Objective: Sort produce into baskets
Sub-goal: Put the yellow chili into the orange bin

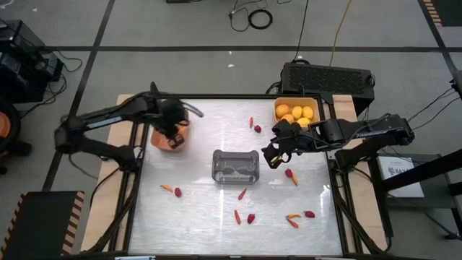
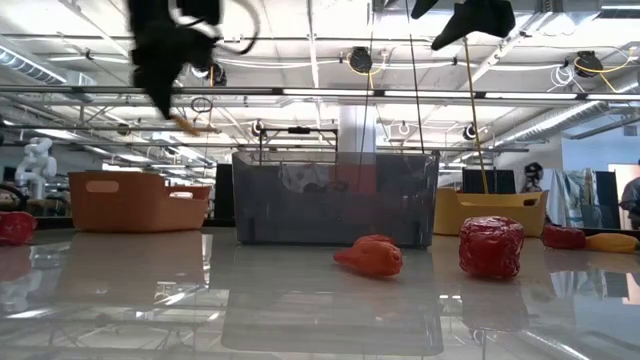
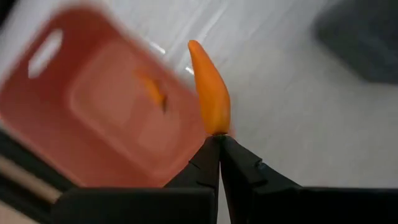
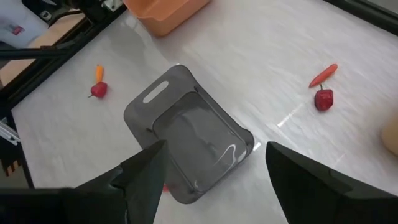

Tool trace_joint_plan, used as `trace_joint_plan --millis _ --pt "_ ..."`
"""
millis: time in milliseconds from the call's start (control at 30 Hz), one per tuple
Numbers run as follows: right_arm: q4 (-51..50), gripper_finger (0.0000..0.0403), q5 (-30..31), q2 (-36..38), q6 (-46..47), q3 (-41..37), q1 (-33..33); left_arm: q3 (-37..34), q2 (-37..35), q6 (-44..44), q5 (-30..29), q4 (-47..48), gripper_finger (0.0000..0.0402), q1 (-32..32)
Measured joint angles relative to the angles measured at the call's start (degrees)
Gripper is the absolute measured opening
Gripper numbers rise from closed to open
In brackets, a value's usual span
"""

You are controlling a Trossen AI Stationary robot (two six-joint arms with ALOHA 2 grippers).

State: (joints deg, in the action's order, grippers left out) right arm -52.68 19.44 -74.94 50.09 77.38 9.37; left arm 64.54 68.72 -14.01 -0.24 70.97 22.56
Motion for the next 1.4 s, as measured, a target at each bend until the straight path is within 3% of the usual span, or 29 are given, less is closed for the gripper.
trace_joint_plan --millis 167,400,633,933,1033,1167,1400 --pt "2.45 0.0263 0.02 0.0 -0.45 0.0 -0.04 -12.23 -6.97 -5.89 0.08 -6.64 0.0013 4.49" --pt "4.02 0.0263 -0.82 0.0 -0.15 0.0 0.17 -20.87 -6.57 -10.72 1.38 -14.28 0.0013 6.81" --pt "2.71 0.0263 -3.26 0.0 2.01 0.0 2.53 -21.1 -6.16 -9.9 0.16 -14.85 0.0022 6.78" --pt "-17.11 0.0263 -3.8 -0.01 17.26 -0.04 8.14 -21.08 -6.16 -9.63 0.14 -14.63 0.013 6.78" --pt "-20.29 0.0263 -8.07 -0.14 21.19 -1.43 10.34 -20.53 -6.16 -9.53 0.12 -14.4 0.0152 6.78" --pt "-17.48 0.0263 -14.96 -0.22 20.54 -5.23 14.55 -17.39 -6.25 -7.89 0.06 -14.53 0.0159 6.68" --pt "-6.91 0.0263 -23.69 -0.24 8.61 -14.25 21.29 -10.95 -6.31 -0.5 1.13 -18.61 0.016 6.03"
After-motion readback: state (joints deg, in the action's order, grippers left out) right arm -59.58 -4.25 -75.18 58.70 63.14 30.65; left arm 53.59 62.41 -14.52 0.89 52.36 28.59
